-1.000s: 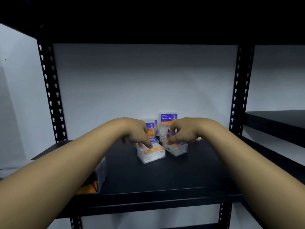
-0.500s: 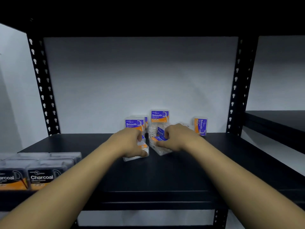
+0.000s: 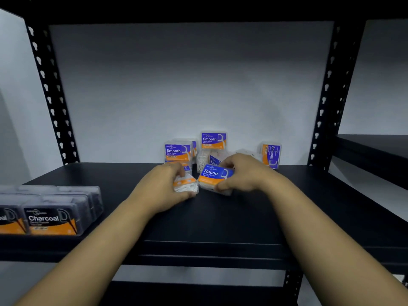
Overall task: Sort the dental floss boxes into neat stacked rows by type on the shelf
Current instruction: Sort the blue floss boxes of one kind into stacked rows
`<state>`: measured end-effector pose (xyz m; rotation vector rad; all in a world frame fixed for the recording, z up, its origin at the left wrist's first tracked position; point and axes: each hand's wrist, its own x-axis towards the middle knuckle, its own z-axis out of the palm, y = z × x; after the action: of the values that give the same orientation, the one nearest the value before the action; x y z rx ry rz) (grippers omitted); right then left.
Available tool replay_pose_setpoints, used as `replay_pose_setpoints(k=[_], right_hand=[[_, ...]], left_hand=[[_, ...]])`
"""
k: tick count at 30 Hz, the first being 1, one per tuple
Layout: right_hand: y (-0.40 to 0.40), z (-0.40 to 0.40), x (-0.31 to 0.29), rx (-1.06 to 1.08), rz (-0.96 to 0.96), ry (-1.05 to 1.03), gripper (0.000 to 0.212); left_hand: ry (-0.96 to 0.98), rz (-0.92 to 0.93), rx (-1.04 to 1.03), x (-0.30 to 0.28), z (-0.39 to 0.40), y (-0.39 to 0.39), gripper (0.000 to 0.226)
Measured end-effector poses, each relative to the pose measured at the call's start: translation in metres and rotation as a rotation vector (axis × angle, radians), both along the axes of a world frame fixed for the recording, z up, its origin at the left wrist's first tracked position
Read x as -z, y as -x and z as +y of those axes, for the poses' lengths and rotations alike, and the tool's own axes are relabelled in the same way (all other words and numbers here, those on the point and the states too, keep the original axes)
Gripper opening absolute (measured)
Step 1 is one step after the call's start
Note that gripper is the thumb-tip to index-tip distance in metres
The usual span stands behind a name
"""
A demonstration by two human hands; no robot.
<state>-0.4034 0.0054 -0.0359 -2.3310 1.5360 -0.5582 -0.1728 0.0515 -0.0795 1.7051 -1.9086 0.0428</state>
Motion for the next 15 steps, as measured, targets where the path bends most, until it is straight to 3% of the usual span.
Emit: replay_pose_setpoints(k=[3, 11, 15], right_hand=[[0.004, 0.002, 0.002, -0.022, -0.047, 0.000, 0.072], [0.004, 0.003, 0.009, -0.070, 0.004, 0.090, 0.073], [0.005, 0.004, 0.013, -0.069, 0.061, 0.120, 0.065]], left_hand=[[-0.032, 0.064, 0.068, -0.004, 0.001, -0.001, 0.060], [-0.006, -0.106, 0.138, -0.004, 0.002, -0.005, 0.085], [0.130, 0.008, 0.258, -0.004, 0.005, -0.004, 0.067]])
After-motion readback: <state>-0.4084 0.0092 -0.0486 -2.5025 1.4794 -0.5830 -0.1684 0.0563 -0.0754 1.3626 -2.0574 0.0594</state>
